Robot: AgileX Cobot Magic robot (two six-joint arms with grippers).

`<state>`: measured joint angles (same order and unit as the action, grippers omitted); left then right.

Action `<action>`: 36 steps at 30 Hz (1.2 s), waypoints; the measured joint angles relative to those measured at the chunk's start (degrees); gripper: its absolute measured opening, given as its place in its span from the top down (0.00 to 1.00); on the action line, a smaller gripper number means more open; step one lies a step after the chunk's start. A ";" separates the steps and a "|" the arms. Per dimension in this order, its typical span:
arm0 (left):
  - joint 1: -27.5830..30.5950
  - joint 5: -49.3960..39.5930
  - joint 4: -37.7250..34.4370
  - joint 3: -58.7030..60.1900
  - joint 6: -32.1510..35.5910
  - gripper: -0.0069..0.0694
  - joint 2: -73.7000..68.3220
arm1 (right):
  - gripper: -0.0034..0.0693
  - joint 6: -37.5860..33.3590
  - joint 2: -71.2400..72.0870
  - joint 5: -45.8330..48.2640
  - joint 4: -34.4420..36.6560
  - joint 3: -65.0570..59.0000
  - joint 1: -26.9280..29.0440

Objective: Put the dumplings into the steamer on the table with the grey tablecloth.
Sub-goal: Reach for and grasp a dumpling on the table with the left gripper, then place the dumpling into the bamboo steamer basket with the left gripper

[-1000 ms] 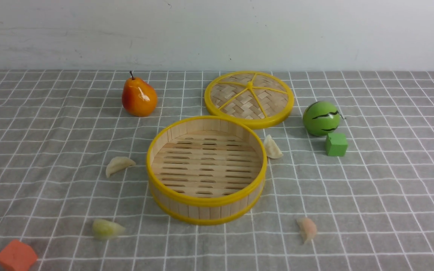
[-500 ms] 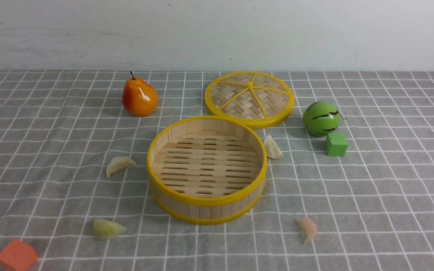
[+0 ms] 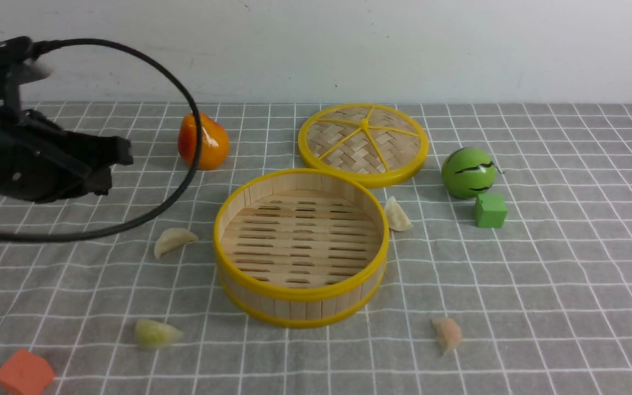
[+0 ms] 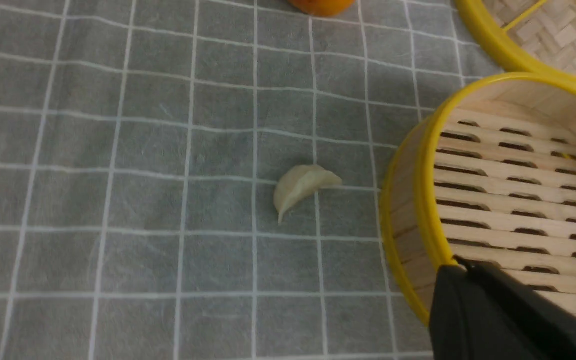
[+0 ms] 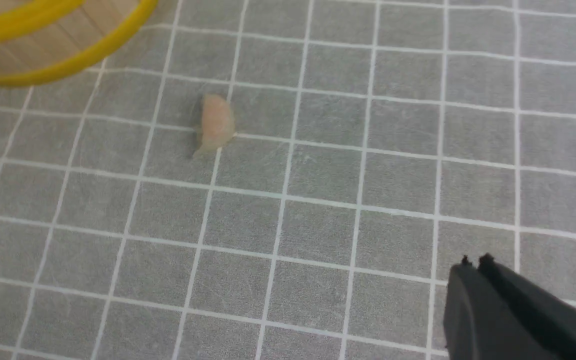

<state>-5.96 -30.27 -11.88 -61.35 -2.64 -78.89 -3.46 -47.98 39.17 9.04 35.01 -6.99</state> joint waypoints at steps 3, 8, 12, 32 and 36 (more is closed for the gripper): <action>0.00 -3.84 2.62 -7.21 2.64 0.87 -9.57 | 0.96 -0.87 -2.75 -2.77 1.38 0.07 -0.93; 0.00 -10.31 5.14 -18.27 6.27 0.57 -25.05 | 0.95 -1.30 -5.52 -4.16 3.99 0.12 -1.06; 0.00 -15.84 5.71 -28.76 9.30 0.35 -36.81 | 0.95 -1.65 -7.61 -5.10 4.19 0.23 -1.06; -0.22 -32.75 3.50 -43.21 7.00 0.69 -42.43 | 0.92 -1.82 -9.94 -6.10 5.74 0.29 -1.06; -3.40 -32.43 -3.54 -43.52 5.61 0.69 -36.11 | 0.92 -1.82 -9.94 -6.38 5.93 0.29 -1.06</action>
<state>-9.36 -62.70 -15.43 -104.88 2.97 -115.00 -5.28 -57.92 32.79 14.97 35.30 -8.05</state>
